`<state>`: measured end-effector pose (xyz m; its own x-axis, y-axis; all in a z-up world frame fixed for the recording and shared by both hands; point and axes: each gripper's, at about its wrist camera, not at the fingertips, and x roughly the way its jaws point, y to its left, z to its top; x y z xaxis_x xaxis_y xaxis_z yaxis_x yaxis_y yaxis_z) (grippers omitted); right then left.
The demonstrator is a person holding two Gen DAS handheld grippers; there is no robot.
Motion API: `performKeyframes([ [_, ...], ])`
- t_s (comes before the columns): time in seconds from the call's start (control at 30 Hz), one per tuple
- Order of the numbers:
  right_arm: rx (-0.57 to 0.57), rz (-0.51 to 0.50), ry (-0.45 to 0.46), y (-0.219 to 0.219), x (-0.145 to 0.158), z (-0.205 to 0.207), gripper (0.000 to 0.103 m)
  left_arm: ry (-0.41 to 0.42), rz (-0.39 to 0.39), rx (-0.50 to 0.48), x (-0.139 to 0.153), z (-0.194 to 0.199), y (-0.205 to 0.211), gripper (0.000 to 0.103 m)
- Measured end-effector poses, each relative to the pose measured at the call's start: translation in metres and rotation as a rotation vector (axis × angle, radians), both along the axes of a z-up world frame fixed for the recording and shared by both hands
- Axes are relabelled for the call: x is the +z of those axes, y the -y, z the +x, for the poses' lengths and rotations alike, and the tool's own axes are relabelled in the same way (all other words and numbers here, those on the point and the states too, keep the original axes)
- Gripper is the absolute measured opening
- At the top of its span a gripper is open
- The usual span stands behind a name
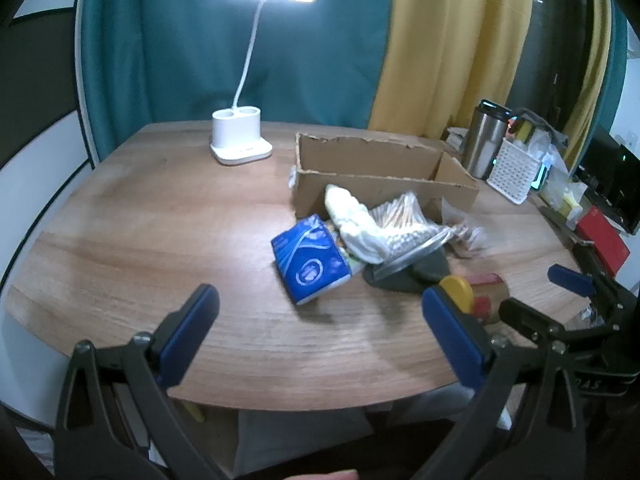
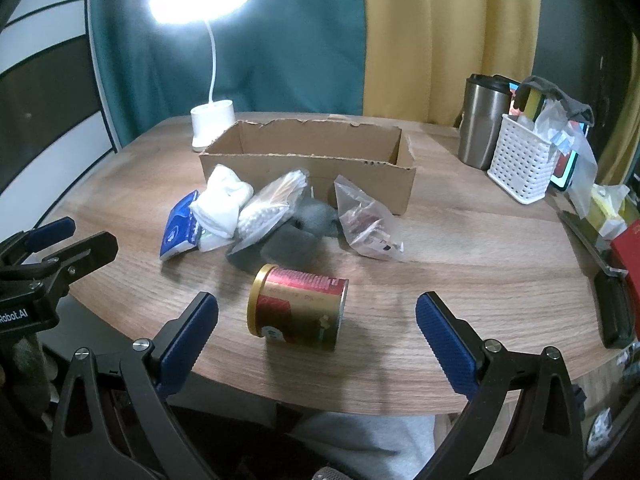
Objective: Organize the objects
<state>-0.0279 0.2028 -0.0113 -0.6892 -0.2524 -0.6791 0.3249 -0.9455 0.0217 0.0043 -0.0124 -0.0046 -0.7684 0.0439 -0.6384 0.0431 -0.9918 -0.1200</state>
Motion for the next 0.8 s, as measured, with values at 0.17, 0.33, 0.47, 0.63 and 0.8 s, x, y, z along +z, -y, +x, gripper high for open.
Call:
performKeyframes([
  [0.17,-0.001,0.003,0.004,0.0006,-0.0009,-0.0002,0.101,0.003,0.004,0.000,-0.0008,0.0003,0.0009,0.103],
  [0.33,0.000,0.003,0.009,0.0010,-0.0008,-0.0002,0.101,0.004,0.007,0.003,-0.0013,0.0010,0.0018,0.102],
  [0.47,0.002,0.004,0.011,0.0019,-0.0012,-0.0001,0.101,0.004,0.008,0.004,-0.0019,0.0014,0.0028,0.102],
  [0.63,0.000,0.004,0.011,0.0017,-0.0009,-0.0003,0.101,0.001,0.007,0.005,-0.0012,0.0021,0.0027,0.103],
  [0.8,-0.003,0.004,0.010,0.0015,-0.0004,0.0009,0.101,0.002,0.005,0.001,-0.0003,0.0020,0.0018,0.103],
])
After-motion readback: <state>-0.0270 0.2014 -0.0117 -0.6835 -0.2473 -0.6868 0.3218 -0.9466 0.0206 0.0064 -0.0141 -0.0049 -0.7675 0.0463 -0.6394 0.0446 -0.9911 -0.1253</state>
